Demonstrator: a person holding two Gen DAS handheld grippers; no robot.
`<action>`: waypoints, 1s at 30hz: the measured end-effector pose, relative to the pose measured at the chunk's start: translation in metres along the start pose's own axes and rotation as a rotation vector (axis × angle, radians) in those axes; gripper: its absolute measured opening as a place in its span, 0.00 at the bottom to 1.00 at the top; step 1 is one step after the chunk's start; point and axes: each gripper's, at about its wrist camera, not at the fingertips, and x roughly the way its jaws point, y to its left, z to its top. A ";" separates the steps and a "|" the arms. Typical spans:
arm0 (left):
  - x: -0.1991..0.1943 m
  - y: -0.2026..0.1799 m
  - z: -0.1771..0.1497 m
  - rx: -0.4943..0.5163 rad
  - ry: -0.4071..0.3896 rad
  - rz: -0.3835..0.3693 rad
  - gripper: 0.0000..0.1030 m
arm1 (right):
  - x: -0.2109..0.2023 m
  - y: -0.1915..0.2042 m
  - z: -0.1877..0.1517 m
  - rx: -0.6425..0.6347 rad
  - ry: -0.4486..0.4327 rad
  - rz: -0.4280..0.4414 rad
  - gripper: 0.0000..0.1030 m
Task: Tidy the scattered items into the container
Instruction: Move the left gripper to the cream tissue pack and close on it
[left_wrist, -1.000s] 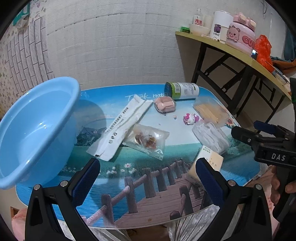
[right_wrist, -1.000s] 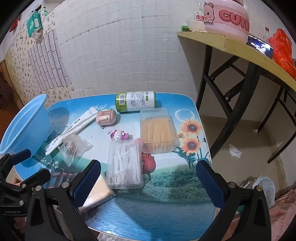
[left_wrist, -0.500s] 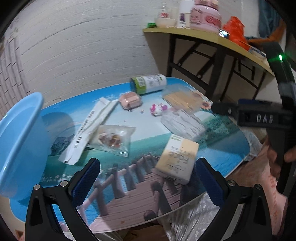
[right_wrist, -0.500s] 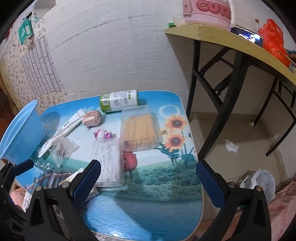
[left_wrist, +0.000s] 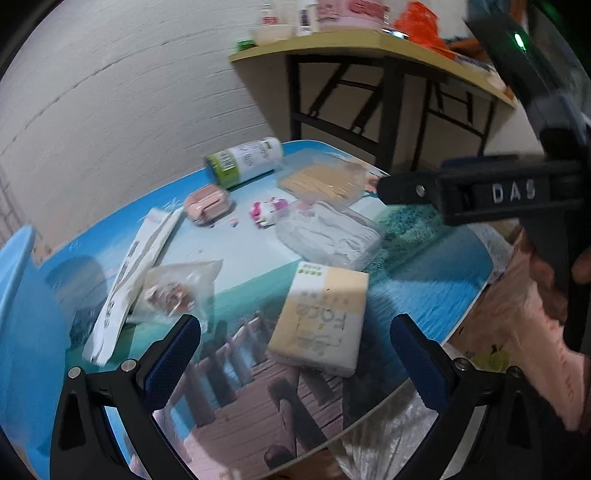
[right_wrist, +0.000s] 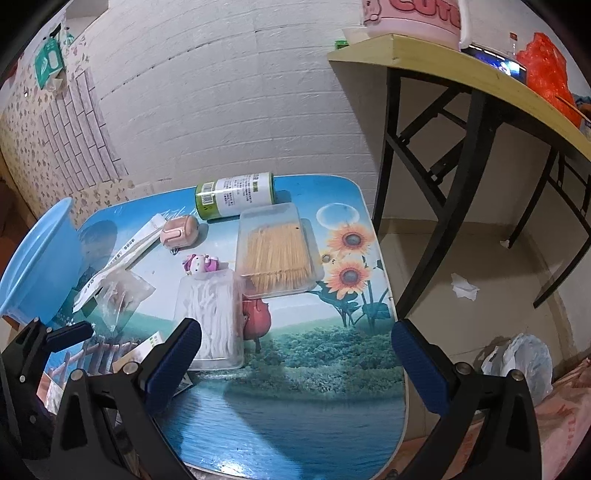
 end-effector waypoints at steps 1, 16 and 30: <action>0.002 -0.002 0.001 0.021 0.001 -0.002 1.00 | -0.001 0.001 0.001 -0.003 -0.002 -0.002 1.00; 0.023 -0.001 0.005 0.039 0.030 -0.119 0.75 | 0.001 -0.003 0.002 0.009 0.000 -0.003 1.00; 0.006 0.010 -0.002 -0.036 -0.014 -0.108 0.44 | 0.005 0.016 0.000 -0.027 0.015 0.019 1.00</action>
